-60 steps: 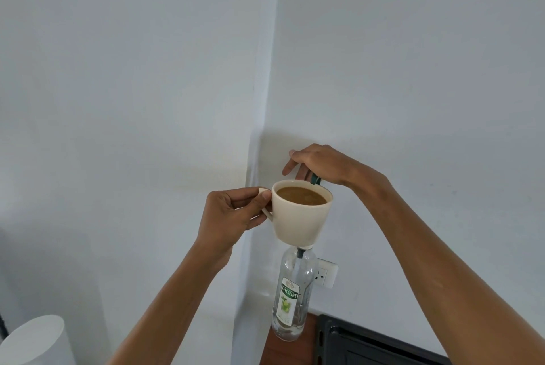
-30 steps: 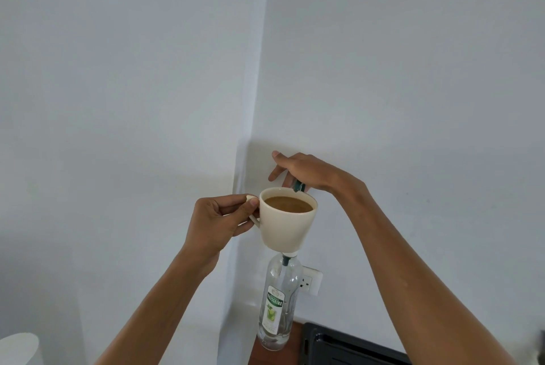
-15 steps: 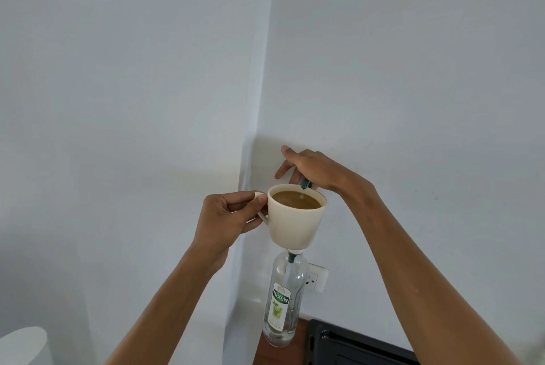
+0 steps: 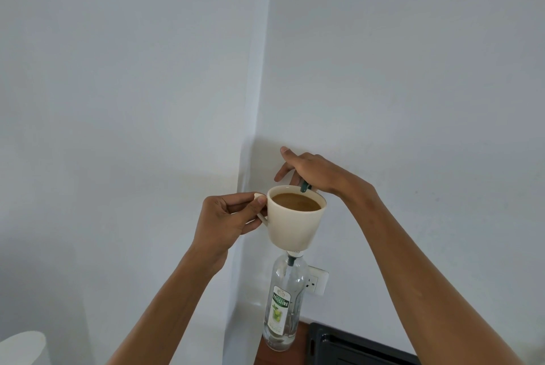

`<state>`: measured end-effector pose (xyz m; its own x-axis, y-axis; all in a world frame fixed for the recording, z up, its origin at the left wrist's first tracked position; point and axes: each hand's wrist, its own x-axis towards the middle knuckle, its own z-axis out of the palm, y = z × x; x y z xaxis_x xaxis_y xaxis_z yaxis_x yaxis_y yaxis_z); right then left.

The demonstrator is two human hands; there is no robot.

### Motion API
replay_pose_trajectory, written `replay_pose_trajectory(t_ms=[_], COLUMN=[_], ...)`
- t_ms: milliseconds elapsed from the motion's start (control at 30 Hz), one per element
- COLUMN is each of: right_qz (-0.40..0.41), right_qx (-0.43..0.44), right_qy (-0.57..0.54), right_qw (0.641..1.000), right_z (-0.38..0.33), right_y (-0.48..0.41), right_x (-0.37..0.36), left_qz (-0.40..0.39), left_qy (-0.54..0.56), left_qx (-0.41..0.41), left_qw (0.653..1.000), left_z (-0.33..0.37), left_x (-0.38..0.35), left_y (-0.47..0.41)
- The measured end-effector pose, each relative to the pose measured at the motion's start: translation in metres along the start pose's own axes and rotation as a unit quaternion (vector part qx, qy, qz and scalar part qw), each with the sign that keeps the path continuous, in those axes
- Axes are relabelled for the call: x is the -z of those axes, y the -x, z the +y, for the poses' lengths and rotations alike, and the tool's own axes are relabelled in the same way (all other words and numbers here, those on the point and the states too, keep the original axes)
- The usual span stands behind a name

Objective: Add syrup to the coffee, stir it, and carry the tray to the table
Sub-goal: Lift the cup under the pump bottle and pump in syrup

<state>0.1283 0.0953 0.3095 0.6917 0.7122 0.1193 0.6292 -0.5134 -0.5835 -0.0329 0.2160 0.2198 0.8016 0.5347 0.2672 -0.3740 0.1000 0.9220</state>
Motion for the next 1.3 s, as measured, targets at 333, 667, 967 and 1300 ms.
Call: replay_pose_trajectory(t_ms=[333,667,967,1300], right_qz=[-0.035,-0.046,-0.048,-0.021], right_qx=[-0.023,-0.038,-0.043,-0.025], right_qy=[0.027,0.034,0.053,0.030], right_qw=[0.999,0.998,0.996,0.999], right_z=[-0.012,-0.016,-0.014,-0.006], right_y=[0.000,0.000,-0.002,-0.004], right_x=[0.009,0.011,0.008,0.003], left_qz=[0.007,0.005,0.004,0.002], left_qy=[0.004,0.006,0.010,0.008], left_qx=[-0.001,-0.006,-0.008,0.001], left_qw=[1.000,1.000,1.000,1.000], left_z=[0.002,0.005,0.007,0.005], left_x=[0.003,0.003,0.004,0.006], left_y=[0.002,0.005,0.003,-0.001])
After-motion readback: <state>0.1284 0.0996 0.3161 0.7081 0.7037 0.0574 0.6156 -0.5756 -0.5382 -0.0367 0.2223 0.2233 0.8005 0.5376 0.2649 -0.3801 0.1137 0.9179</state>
